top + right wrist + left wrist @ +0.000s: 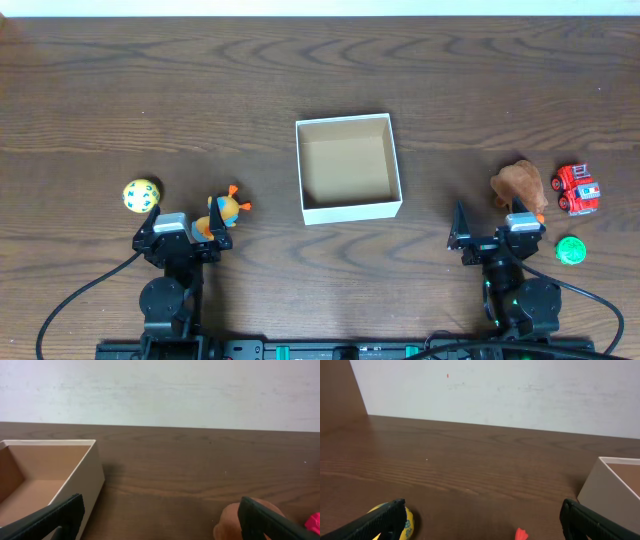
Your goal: Pack container
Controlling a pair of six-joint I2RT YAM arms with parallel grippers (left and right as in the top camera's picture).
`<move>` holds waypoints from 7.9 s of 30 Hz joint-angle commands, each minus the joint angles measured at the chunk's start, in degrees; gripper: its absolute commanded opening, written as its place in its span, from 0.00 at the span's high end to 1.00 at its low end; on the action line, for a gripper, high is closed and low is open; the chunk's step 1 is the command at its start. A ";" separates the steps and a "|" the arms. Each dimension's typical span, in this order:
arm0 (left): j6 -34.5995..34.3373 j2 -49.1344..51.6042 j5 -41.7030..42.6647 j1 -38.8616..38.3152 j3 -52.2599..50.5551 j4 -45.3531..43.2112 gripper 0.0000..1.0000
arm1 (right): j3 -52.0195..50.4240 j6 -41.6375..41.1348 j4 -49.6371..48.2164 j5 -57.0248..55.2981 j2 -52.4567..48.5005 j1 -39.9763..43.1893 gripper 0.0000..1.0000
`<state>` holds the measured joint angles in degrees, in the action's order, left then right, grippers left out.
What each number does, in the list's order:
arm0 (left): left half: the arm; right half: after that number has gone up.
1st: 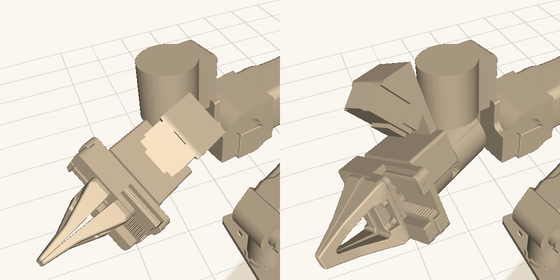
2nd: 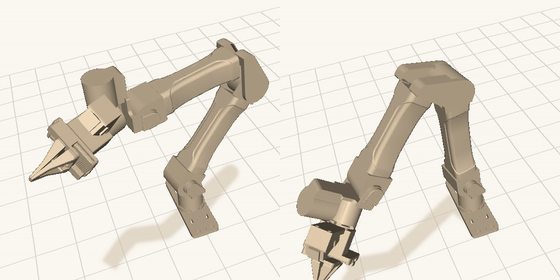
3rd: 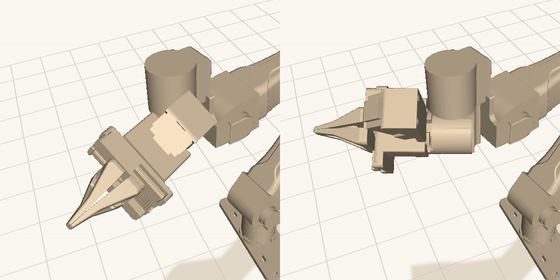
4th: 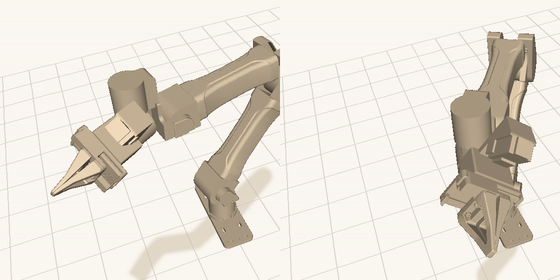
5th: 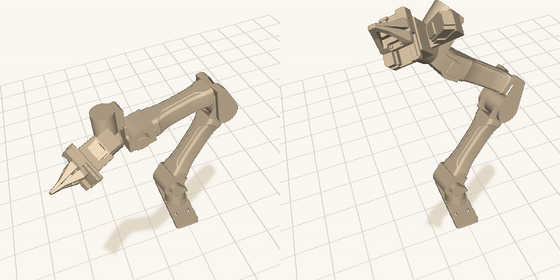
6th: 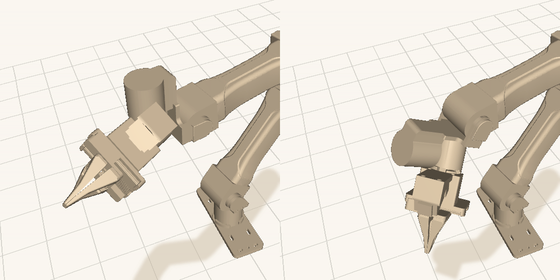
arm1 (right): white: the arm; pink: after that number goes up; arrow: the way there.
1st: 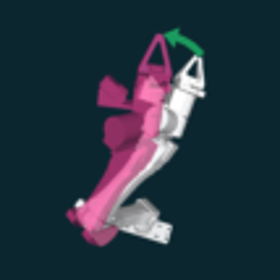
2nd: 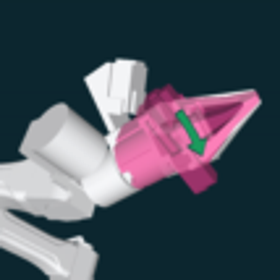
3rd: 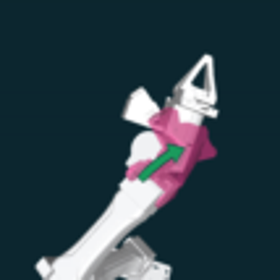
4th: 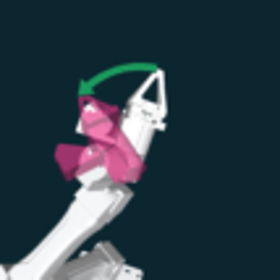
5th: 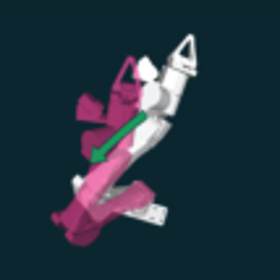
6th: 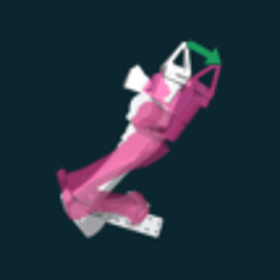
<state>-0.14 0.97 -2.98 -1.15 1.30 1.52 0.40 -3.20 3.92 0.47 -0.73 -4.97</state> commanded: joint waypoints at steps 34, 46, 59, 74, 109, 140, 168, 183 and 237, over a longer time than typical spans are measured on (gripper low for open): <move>0.33 0.07 -0.68 0.22 -1.07 2.32 0.02 | -0.09 0.07 0.22 0.42 0.35 0.42 0.01; 0.31 0.09 -0.57 0.22 -1.07 2.34 0.02 | -0.09 -0.96 0.20 1.46 0.33 0.42 0.01; -4.26 4.28 0.85 0.20 10.95 14.01 0.02 | 6.69 -8.37 6.56 1.09 -5.05 0.46 0.01; -10.25 33.51 1.95 0.20 44.96 40.61 0.02 | 50.42 -5.86 39.08 1.07 -40.11 4.87 0.01; -10.25 41.53 8.35 0.22 51.54 46.45 0.02 | 90.79 26.67 62.66 2.73 -104.32 37.70 0.01; -10.27 41.64 8.37 0.22 51.54 46.42 0.02 | 83.32 28.28 53.66 2.84 -114.27 42.07 0.04; -10.27 41.64 8.37 0.22 51.54 46.40 0.02 | 83.14 28.59 51.56 6.03 -114.29 41.31 0.49; -10.25 41.64 8.37 0.22 51.54 46.38 0.02 | 83.17 27.19 50.69 6.01 -114.25 37.62 0.60; -10.27 41.64 8.37 0.22 51.43 47.12 0.02 | 86.05 -30.64 50.14 -7.54 -98.60 -30.45 0.99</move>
<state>-10.33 42.65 4.78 -1.13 51.68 48.25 85.56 -29.39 54.04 -4.62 -96.05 -35.40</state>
